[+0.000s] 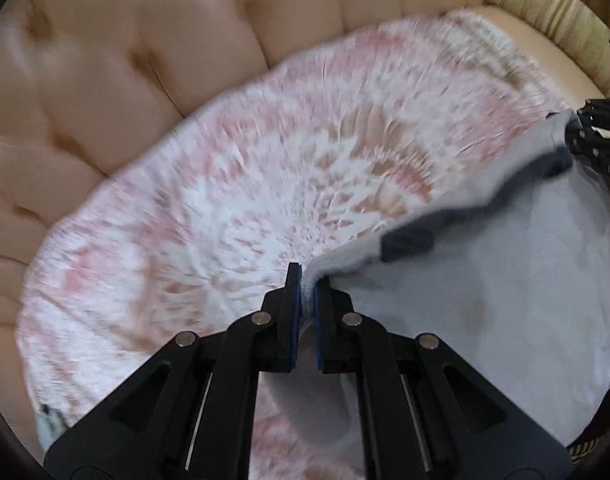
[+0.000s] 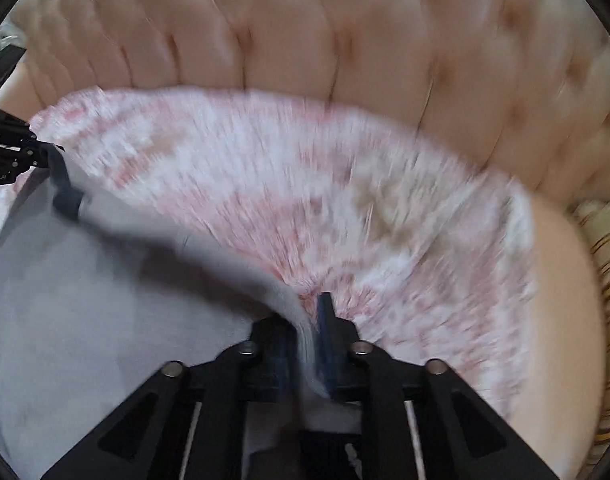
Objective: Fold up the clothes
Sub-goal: 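Lower the sweatshirt onto the bedspread and open both grippers, then grasp a sleeve cuff with the right gripper and pull it outward, then release the sleeve cuff with the right gripper onto the bedspread, then grasp the other sleeve cuff with the left gripper and pull it outward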
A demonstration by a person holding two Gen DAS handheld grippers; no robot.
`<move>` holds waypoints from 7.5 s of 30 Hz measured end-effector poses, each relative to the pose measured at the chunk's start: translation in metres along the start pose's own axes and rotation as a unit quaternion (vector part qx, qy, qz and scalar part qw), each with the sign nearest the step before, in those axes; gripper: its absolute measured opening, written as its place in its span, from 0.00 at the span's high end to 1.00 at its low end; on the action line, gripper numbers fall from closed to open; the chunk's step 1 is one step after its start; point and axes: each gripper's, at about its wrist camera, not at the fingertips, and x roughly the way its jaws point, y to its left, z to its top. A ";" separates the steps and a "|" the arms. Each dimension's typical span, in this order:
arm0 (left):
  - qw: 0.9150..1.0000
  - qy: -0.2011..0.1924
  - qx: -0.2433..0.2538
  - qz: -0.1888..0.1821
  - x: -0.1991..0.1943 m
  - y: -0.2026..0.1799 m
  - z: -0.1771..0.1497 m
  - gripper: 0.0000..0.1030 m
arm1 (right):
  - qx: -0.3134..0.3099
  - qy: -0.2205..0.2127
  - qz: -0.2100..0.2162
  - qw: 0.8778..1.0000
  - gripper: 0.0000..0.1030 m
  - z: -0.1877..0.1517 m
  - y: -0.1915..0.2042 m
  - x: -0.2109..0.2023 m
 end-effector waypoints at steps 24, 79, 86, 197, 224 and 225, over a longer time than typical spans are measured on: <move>0.978 -0.128 -0.099 -0.131 -0.071 0.011 -0.011 0.22 | -0.017 -0.123 0.126 0.984 0.14 0.037 0.023 -0.083; 0.999 -0.028 0.029 -0.035 -0.049 -0.236 -0.138 0.00 | 0.189 -0.077 -0.002 0.979 0.48 -0.300 -0.002 -0.172; 0.999 0.010 0.024 -0.026 -0.045 -0.236 -0.125 0.00 | 0.229 -0.109 0.043 0.966 0.60 -0.315 0.001 -0.163; 0.925 -0.155 -0.343 -0.050 -0.173 0.048 -0.365 0.00 | 0.040 -0.033 0.006 0.999 0.00 -0.123 0.191 -0.061; 0.987 -0.094 -0.075 -0.102 -0.110 0.012 -0.314 0.59 | 0.031 -0.030 -0.005 0.999 0.00 -0.121 0.195 -0.062; 0.989 -0.090 -0.068 -0.097 -0.109 0.009 -0.313 0.59 | 0.030 -0.030 -0.004 0.999 0.00 -0.121 0.195 -0.062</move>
